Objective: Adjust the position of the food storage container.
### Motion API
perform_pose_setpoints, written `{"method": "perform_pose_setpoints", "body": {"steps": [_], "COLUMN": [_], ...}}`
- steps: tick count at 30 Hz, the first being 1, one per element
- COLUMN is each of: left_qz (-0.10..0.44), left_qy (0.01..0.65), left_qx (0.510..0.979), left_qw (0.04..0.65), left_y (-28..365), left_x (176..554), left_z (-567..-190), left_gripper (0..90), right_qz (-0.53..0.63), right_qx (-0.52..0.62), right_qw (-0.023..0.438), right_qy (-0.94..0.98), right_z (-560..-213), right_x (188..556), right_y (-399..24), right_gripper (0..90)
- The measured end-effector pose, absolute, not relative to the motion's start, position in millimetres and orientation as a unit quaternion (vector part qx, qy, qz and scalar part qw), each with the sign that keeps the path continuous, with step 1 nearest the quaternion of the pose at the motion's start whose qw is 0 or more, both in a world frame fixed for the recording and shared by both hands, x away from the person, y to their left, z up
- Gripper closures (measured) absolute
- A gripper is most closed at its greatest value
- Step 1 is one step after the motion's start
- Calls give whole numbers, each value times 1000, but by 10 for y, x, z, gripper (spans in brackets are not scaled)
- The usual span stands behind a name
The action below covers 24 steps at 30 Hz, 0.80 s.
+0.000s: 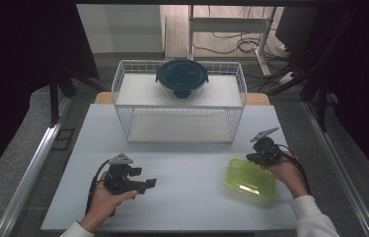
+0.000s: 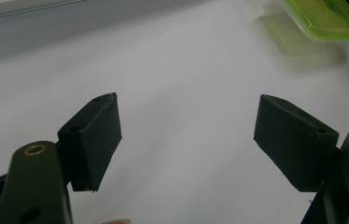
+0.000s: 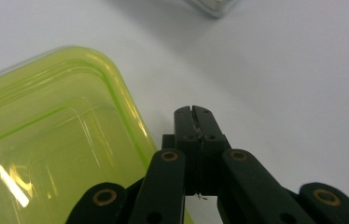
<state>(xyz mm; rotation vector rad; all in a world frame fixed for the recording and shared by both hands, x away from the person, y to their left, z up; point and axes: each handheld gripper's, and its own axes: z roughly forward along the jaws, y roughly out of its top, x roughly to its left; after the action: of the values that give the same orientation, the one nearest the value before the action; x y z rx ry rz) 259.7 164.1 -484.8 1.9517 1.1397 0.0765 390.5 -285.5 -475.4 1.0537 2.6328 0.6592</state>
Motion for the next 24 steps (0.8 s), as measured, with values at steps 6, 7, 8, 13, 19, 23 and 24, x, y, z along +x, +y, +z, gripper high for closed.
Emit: {"method": "perform_pose_setpoints", "body": {"steps": [6, 7, 8, 13, 19, 23, 24], "left_qz": [30, 30, 30, 30, 30, 29, 30], "left_qy": [454, 456, 456, 456, 457, 458, 458], "left_qx": [783, 781, 780, 780, 780, 778, 779], "left_qw": [424, 426, 427, 427, 427, 428, 427], "left_y": [1651, 1647, 1648, 1667, 1669, 1669, 1667], "left_x": [2601, 2599, 2598, 2609, 2607, 2613, 2615], "left_z": [-4847, -4847, -4846, -4845, -4845, -4844, -4844], "left_gripper": [226, 226, 226, 226, 226, 226, 226], "right_qz": [230, 231, 231, 252, 243, 219, 215], "right_qx": [341, 339, 340, 391, 451, 493, 503], "right_qw": [103, 104, 111, 145, 192, 210, 207], "right_qy": [906, 906, 905, 873, 837, 815, 811], "right_z": [-4762, -4762, -4757, -4608, -4494, -4509, -4530], "right_x": [3870, 3868, 3865, 3804, 3564, 3375, 3337], "right_y": [-2790, -2785, -2787, -2962, -3229, -3456, -3495], "right_gripper": [891, 891, 891, 891, 891, 891, 891]}}
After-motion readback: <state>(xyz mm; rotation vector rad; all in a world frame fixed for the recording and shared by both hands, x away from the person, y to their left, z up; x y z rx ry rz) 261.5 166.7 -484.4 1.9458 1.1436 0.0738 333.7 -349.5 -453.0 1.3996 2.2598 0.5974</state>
